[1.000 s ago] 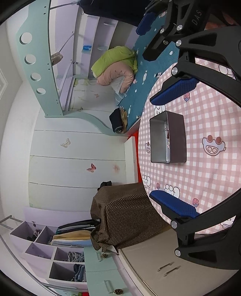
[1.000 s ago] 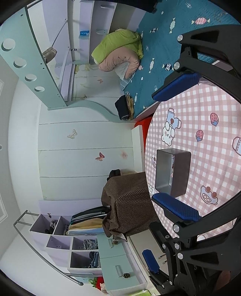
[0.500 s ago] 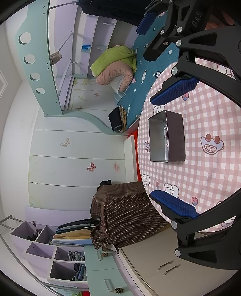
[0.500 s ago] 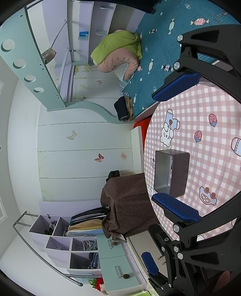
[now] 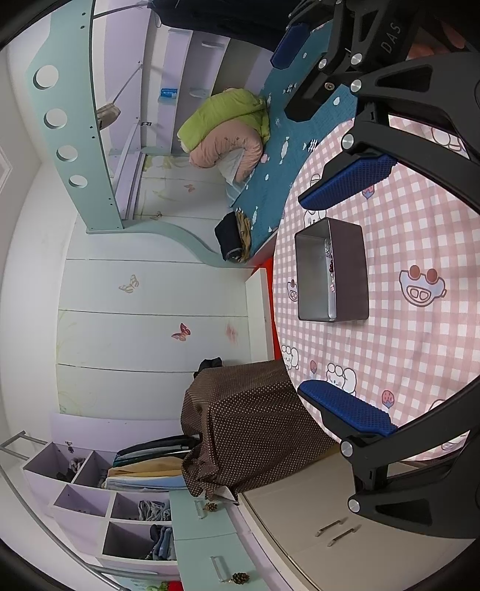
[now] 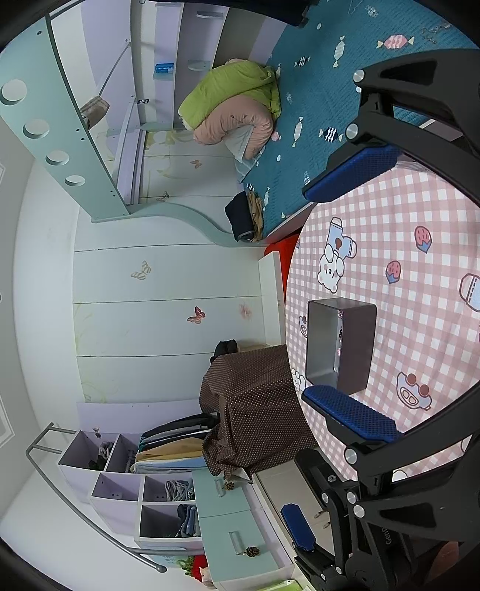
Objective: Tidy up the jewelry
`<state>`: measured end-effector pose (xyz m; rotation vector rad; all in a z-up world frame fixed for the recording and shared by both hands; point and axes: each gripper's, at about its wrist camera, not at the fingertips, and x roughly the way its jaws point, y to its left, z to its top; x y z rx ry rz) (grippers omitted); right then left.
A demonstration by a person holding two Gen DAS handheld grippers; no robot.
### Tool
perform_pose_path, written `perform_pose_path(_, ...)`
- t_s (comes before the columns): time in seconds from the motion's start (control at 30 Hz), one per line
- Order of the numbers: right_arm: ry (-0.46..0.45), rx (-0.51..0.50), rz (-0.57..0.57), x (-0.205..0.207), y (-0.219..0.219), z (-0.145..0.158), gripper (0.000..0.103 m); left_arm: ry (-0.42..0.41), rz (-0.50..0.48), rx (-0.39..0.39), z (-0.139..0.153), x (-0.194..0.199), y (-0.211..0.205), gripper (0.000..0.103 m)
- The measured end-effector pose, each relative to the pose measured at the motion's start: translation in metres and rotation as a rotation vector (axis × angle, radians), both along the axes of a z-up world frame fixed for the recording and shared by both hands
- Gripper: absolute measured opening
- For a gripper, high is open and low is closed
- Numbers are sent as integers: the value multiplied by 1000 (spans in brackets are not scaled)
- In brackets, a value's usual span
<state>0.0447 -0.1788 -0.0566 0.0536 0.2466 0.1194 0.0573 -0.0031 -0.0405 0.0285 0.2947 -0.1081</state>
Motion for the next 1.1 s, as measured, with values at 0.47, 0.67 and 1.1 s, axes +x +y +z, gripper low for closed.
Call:
perform_pose_path(0.47, 1, 2, 0, 0, 0, 0, 95, 0, -1, 0, 1, 0, 0, 93)
perform_pose_path(0.67, 1, 2, 0, 0, -1, 0, 95, 0, -1, 0, 2, 2, -1, 93)
perform_pose_path(1.1, 6, 5, 3, 1, 0, -1, 95, -11, 11, 3, 1, 0, 5, 93)
